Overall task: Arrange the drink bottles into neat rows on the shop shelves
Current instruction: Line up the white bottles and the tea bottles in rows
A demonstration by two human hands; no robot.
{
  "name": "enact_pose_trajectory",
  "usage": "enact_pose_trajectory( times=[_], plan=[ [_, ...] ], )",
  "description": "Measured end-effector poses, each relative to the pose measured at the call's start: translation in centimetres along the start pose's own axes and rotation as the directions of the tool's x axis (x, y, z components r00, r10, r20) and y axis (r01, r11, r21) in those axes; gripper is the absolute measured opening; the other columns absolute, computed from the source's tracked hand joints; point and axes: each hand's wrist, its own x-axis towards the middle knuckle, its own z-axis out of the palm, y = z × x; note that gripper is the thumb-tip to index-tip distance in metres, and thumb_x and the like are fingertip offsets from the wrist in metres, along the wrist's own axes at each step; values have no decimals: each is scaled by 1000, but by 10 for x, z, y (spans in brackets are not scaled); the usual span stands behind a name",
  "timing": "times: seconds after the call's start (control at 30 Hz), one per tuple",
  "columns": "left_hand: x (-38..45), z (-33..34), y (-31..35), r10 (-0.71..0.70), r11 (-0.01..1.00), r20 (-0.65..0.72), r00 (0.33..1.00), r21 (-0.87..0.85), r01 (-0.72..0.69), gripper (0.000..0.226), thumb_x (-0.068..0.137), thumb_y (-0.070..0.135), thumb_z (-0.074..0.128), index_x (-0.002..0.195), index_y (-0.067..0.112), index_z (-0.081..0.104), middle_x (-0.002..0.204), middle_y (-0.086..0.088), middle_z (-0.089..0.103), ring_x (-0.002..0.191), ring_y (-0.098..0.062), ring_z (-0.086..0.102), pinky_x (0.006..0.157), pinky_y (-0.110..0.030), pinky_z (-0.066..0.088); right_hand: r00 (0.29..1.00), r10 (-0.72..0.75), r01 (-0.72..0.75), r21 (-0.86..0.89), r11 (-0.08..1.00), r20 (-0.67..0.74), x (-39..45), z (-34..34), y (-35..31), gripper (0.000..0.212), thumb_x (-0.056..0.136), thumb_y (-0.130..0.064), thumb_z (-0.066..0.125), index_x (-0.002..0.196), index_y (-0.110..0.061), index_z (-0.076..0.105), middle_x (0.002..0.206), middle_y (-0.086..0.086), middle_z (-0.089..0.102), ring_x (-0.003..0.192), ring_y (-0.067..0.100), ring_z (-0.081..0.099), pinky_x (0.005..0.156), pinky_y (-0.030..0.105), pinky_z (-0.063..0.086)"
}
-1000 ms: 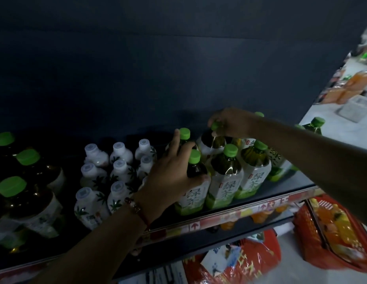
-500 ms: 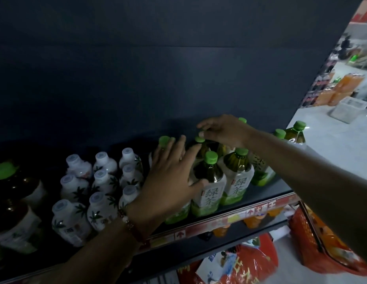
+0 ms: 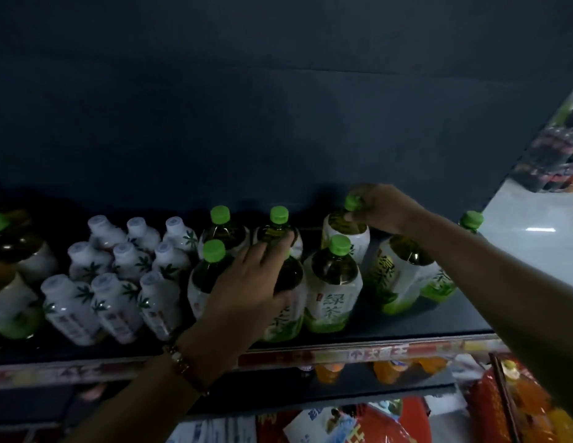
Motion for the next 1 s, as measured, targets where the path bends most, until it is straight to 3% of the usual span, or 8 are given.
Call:
enact_pose_trajectory(
  times=[0.27, 0.4, 0.47, 0.53, 0.63, 0.67, 0.87, 1.0],
  plan=[
    [-13, 17, 9, -94, 995, -145, 985, 18, 98, 91, 93, 41, 63, 156, 41, -2, 162, 6, 24, 146, -15, 24, 111, -33, 36, 972, -233, 229, 100, 968, 24, 10, 17, -20, 29, 81, -46, 70, 104, -31, 63, 99, -3, 68, 93, 18, 63, 84, 36, 52],
    [-14, 20, 12, -94, 995, -193, 977, 9, 98, 91, 91, 35, 66, 157, 39, 4, 158, 4, 30, 144, -16, 28, 109, -31, 37, 979, -202, 200, 195, 960, -6, -5, 17, -18, 49, 85, -51, 64, 127, -28, 57, 116, 0, 67, 105, 19, 62, 90, 35, 50],
    [-14, 20, 11, -89, 996, -188, 978, 14, 93, 95, 89, 34, 69, 157, 38, 3, 157, 2, 32, 143, -17, 29, 108, -34, 40, 970, -222, 242, 263, 934, -102, -28, 16, -21, 58, 85, -57, 59, 136, -29, 50, 129, -3, 60, 115, 15, 57, 93, 33, 47],
    [-16, 22, 9, -70, 995, -140, 988, 66, 79, 106, 86, 32, 74, 157, 35, -5, 158, -1, 30, 142, -21, 31, 107, -34, 41, 943, -307, 331, 288, 898, -127, -56, 14, -26, 60, 84, -60, 60, 136, -33, 49, 131, -11, 53, 117, 8, 52, 91, 26, 42],
    [-18, 27, 2, 0, 973, -117, 993, 228, 27, 118, 81, 17, 79, 157, 29, -10, 155, -4, 34, 136, -24, 40, 104, -31, 42, 907, -413, 373, 303, 877, 78, -87, 24, -27, 68, 78, -54, 72, 138, -40, 42, 135, -16, 44, 118, 5, 49, 93, 25, 43],
    [-18, 27, 0, 7, 970, -115, 993, 242, 22, 118, 80, 15, 79, 158, 29, -9, 155, -4, 36, 135, -24, 41, 104, -30, 41, 904, -419, 387, 259, 885, 84, -89, 29, -24, 73, 77, -50, 74, 139, -40, 39, 138, -16, 41, 119, 7, 48, 93, 27, 44],
    [-12, 27, 2, 6, 976, -138, 990, 216, 25, 110, 83, 8, 75, 158, 29, -2, 158, -5, 33, 138, -25, 40, 99, -30, 44, 916, -401, 397, 213, 893, -24, -84, 40, -17, 74, 77, -38, 76, 139, -43, 37, 140, -15, 43, 120, 9, 49, 88, 25, 41],
    [-11, 28, -4, -3, 981, -114, 993, 195, 26, 116, 79, 10, 79, 158, 30, -3, 159, -5, 31, 138, -24, 40, 98, -30, 46, 926, -375, 374, 278, 885, -52, -89, 45, -13, 81, 80, -40, 75, 146, -45, 29, 147, -16, 37, 130, 8, 42, 98, 27, 40]
  ],
)
